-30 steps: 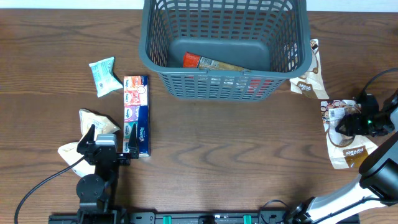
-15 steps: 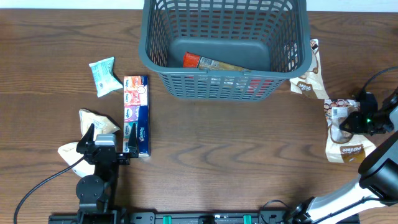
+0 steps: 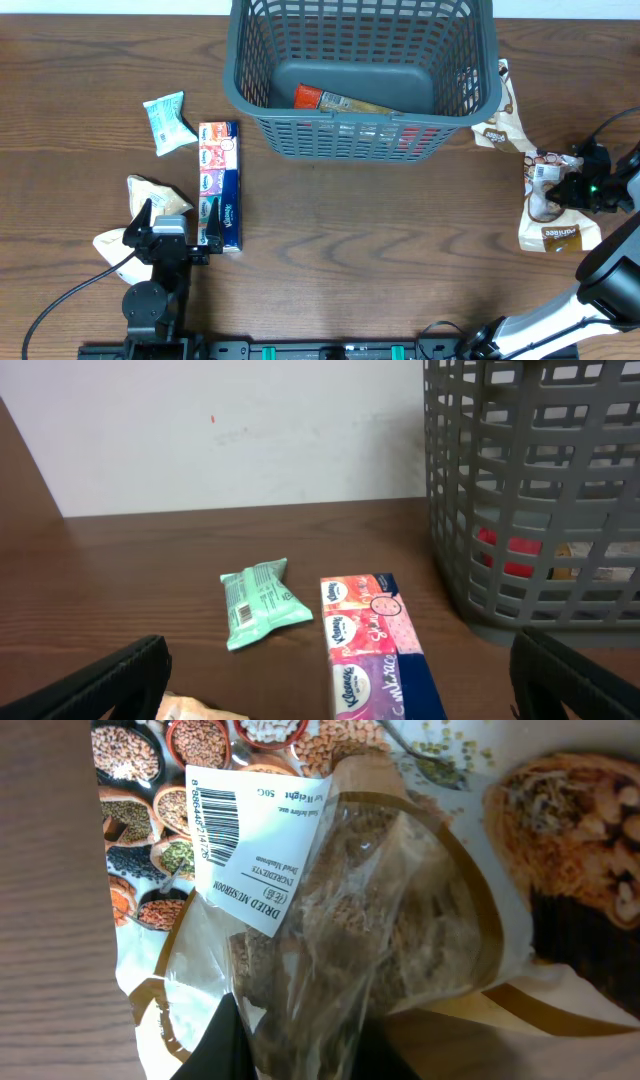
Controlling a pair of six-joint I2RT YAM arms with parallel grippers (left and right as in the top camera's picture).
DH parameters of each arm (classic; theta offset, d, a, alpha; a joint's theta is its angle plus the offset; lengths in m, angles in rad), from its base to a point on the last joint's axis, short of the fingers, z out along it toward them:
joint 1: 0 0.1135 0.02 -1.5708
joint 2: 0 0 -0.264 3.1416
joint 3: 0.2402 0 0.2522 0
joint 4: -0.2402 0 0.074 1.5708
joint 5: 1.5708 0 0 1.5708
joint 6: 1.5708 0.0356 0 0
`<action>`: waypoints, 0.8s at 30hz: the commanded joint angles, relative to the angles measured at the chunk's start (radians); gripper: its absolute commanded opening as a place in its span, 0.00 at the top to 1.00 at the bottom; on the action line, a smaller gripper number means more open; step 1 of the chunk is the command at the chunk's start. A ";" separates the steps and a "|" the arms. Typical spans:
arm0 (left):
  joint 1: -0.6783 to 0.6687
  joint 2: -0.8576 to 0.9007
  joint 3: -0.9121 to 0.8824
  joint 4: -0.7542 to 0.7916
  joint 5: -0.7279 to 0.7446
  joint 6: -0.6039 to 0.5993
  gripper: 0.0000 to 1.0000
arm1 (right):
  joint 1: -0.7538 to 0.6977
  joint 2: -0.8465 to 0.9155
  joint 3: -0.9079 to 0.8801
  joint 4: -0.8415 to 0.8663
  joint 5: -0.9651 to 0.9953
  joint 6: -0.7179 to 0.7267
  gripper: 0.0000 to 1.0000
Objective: Pack container
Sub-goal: 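Lift the mushroom bag and carry it into the grey basket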
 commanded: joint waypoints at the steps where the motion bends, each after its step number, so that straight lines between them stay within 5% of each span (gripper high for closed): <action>1: 0.000 0.000 -0.017 0.004 -0.011 0.012 0.01 | 0.012 -0.058 0.025 0.005 -0.053 0.050 0.99; 13: 0.000 0.000 -0.017 0.004 -0.011 0.012 0.02 | 0.076 -0.327 0.148 0.031 -0.015 0.196 0.99; 24: 0.000 0.000 -0.017 0.004 -0.010 0.012 0.01 | 0.233 -0.488 0.274 0.232 -0.031 0.415 0.99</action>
